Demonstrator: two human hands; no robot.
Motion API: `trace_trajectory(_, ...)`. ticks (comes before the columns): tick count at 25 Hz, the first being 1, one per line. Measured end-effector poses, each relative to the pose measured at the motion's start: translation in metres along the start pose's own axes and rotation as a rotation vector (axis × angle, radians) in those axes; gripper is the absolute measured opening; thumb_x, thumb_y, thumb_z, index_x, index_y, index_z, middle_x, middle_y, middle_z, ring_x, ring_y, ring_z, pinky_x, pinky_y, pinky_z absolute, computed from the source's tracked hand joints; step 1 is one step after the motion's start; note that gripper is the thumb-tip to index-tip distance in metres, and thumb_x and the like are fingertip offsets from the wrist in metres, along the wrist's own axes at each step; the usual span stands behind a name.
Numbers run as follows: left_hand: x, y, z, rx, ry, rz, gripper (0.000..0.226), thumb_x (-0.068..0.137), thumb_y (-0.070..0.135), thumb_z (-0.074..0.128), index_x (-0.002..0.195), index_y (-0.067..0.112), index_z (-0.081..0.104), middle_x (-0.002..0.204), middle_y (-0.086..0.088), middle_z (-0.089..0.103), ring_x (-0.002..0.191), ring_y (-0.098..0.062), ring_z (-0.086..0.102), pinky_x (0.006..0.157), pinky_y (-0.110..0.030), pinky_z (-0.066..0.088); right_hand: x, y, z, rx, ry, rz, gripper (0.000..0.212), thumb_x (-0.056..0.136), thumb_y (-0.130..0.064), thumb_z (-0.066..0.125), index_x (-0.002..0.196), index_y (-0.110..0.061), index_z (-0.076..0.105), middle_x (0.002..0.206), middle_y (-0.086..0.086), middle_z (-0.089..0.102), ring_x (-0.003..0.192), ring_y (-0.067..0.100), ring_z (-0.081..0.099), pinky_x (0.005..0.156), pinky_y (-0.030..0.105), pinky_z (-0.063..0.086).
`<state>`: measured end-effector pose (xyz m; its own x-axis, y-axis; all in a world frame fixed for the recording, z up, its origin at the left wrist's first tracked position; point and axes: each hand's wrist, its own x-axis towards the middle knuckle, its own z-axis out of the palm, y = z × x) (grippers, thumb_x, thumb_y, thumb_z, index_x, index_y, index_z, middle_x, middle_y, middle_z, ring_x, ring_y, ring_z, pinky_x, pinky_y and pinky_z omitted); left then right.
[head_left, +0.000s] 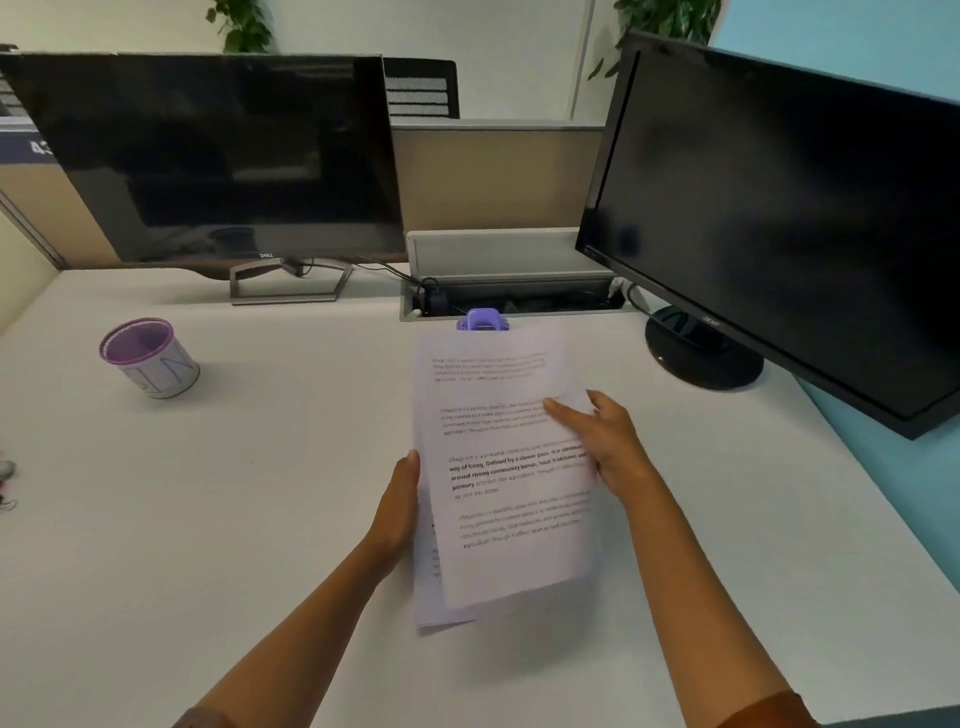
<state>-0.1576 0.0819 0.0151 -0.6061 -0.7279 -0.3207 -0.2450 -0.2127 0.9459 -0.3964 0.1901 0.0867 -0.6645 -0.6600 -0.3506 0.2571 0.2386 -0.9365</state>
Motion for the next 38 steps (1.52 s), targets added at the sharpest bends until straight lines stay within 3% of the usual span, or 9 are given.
trace_trajectory(5, 0.005, -0.004, -0.001, -0.135, -0.02, -0.055, 0.062, 0.102, 0.061, 0.018, 0.113, 0.031, 0.071, 0.108, -0.001, 0.077, 0.098, -0.021, 0.074, 0.081, -0.032, 0.059, 0.004, 0.07, 0.017, -0.425, 0.167, 0.035, 0.044, 0.088, -0.027, 0.075, 0.125, -0.008, 0.059, 0.122, 0.008, 0.068, 0.101, 0.02, 0.066, 0.082, 0.028, 0.052)
trace_trajectory(10, 0.019, -0.003, 0.007, 0.084, 0.122, -0.146, 0.043, 0.088, 0.061, 0.06, 0.097, 0.022, 0.074, 0.093, 0.001, 0.079, 0.073, -0.016, 0.077, 0.062, -0.027, 0.06, -0.003, 0.092, 0.023, -0.562, 0.177, -0.142, 0.052, 0.087, -0.021, 0.077, 0.132, -0.011, 0.052, 0.125, 0.009, 0.066, 0.11, 0.025, 0.065, 0.089, 0.035, 0.055)
trace_trajectory(15, 0.033, 0.0, 0.014, 0.084, 0.158, -0.201, 0.032, 0.09, 0.039, 0.07, 0.111, 0.015, 0.069, 0.1, -0.006, 0.076, 0.083, -0.027, 0.075, 0.074, -0.039, 0.063, -0.001, 0.099, 0.014, -0.865, 0.147, -0.259, 0.069, 0.088, -0.036, 0.074, 0.148, -0.018, 0.046, 0.13, 0.009, 0.051, 0.121, 0.024, 0.047, 0.1, 0.034, 0.046)
trace_trajectory(19, 0.03, 0.007, 0.008, 0.03, 0.14, -0.121, 0.024, 0.092, 0.028, 0.069, 0.111, 0.012, 0.069, 0.1, -0.006, 0.077, 0.08, -0.023, 0.076, 0.067, -0.034, 0.062, 0.009, 0.096, 0.002, -0.648, 0.155, -0.163, 0.093, 0.075, -0.046, 0.084, 0.149, -0.012, 0.038, 0.133, 0.006, 0.047, 0.124, 0.023, 0.045, 0.105, 0.039, 0.044)
trace_trajectory(22, 0.019, 0.021, -0.004, -0.075, 0.05, 0.028, 0.025, 0.089, 0.036, 0.071, 0.107, 0.019, 0.071, 0.102, -0.004, 0.078, 0.083, -0.022, 0.077, 0.064, -0.03, 0.062, 0.012, 0.08, -0.001, -0.288, 0.096, -0.047, 0.098, 0.069, -0.042, 0.088, 0.147, -0.019, 0.033, 0.128, 0.003, 0.054, 0.116, 0.02, 0.055, 0.095, 0.033, 0.05)
trace_trajectory(25, 0.009, 0.042, -0.015, -0.124, 0.021, 0.152, 0.027, 0.086, 0.04, 0.073, 0.107, 0.022, 0.074, 0.103, -0.003, 0.078, 0.089, -0.025, 0.076, 0.067, -0.031, 0.062, 0.01, 0.059, 0.006, -0.051, -0.106, -0.091, 0.07, 0.072, -0.038, 0.087, 0.132, -0.019, 0.057, 0.122, 0.004, 0.07, 0.103, 0.019, 0.071, 0.081, 0.029, 0.057)
trace_trajectory(28, 0.004, 0.063, -0.029, -0.218, 0.044, 0.21, 0.032, 0.082, 0.039, 0.076, 0.108, 0.021, 0.075, 0.108, -0.01, 0.076, 0.092, -0.031, 0.075, 0.071, -0.039, 0.062, 0.002, 0.041, 0.023, 0.02, -0.174, -0.15, 0.049, 0.068, -0.043, 0.088, 0.109, -0.019, 0.075, 0.107, 0.004, 0.078, 0.095, 0.024, 0.076, 0.074, 0.032, 0.062)
trace_trajectory(33, -0.008, 0.081, -0.05, -0.183, 0.052, 0.238, 0.035, 0.08, 0.037, 0.078, 0.111, 0.022, 0.074, 0.109, -0.009, 0.076, 0.096, -0.032, 0.074, 0.074, -0.042, 0.062, -0.01, 0.021, 0.056, -0.031, -0.204, -0.211, 0.034, 0.074, -0.036, 0.087, 0.1, -0.017, 0.076, 0.096, 0.002, 0.079, 0.087, 0.024, 0.077, 0.074, 0.04, 0.063)
trace_trajectory(38, -0.022, 0.102, -0.052, -0.189, 0.243, 0.467, 0.012, 0.085, 0.029, 0.073, 0.094, 0.036, 0.077, 0.095, 0.0, 0.078, 0.081, -0.026, 0.076, 0.061, -0.031, 0.061, -0.027, -0.005, 0.083, 0.039, -0.228, -0.388, 0.014, 0.083, -0.028, 0.08, 0.096, -0.034, 0.077, 0.096, -0.007, 0.079, 0.085, 0.015, 0.076, 0.065, 0.023, 0.059)
